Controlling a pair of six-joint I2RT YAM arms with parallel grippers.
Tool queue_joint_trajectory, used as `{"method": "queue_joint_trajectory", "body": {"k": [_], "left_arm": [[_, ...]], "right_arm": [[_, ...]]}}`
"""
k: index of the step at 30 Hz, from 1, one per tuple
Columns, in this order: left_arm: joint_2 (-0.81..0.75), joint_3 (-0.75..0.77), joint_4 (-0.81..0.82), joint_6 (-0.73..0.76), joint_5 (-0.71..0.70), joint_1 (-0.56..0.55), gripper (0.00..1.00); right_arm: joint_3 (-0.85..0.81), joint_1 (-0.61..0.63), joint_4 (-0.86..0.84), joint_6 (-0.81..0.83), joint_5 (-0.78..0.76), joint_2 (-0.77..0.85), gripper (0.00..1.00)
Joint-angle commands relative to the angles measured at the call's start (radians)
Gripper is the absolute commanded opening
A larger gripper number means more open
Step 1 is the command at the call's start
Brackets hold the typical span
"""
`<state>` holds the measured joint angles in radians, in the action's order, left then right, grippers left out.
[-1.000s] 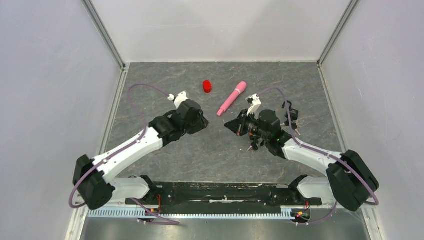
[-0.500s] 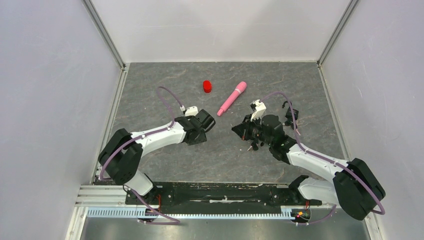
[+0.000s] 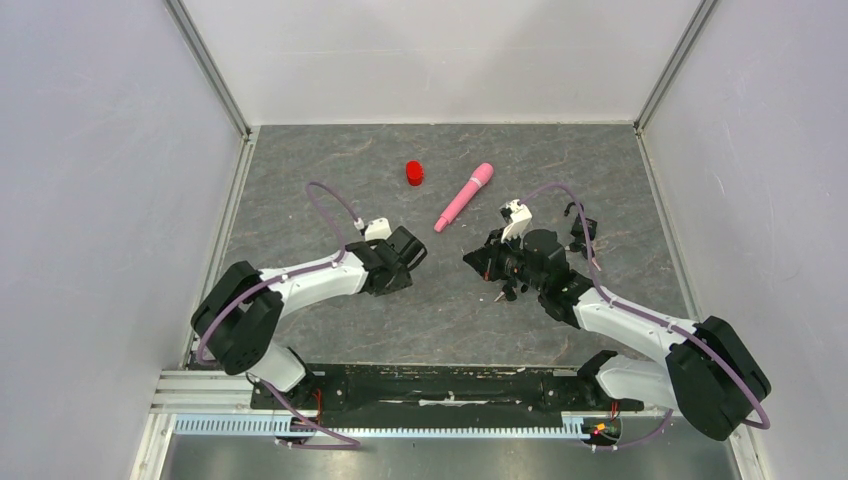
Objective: Unlock with the key
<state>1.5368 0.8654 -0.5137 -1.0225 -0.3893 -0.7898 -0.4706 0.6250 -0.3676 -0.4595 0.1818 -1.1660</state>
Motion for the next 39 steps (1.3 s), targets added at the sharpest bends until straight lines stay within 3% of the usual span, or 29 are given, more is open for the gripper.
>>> {"method": "queue_joint_trajectory", "body": {"k": [1, 9, 15, 20, 24, 28, 32, 39], "left_arm": [[-0.057, -0.028, 0.016, -0.035, -0.022, -0.003, 0.55], [-0.126, -0.022, 0.002, -0.017, 0.005, -0.003, 0.75], [-0.330, -0.021, 0.056, 0.128, 0.039, 0.002, 0.77], [-0.541, -0.056, 0.253, 0.265, 0.145, 0.018, 0.77], [-0.631, -0.066, 0.392, 0.350, 0.280, 0.046, 0.75], [-0.628, -0.045, 0.505, 0.382, 0.525, 0.124, 0.72], [-0.574, -0.034, 0.673, 0.323, 0.792, 0.215, 0.67], [-0.522, -0.020, 0.845, 0.272, 0.963, 0.219, 0.63]], "right_arm": [[-0.016, -0.002, -0.035, 0.003, 0.004, 0.002, 0.00], [-0.017, -0.003, -0.052, 0.004, 0.031, 0.011, 0.00], [-0.003, -0.006, -0.135, -0.005, 0.114, 0.037, 0.00], [0.009, -0.026, -0.278, -0.080, 0.214, 0.043, 0.00], [0.000, -0.045, -0.395, -0.153, 0.309, 0.032, 0.00], [-0.012, -0.065, -0.556, -0.249, 0.415, 0.004, 0.00], [-0.043, -0.074, -0.664, -0.326, 0.483, -0.021, 0.00], [-0.116, -0.077, -0.752, -0.412, 0.539, -0.066, 0.00]]}}
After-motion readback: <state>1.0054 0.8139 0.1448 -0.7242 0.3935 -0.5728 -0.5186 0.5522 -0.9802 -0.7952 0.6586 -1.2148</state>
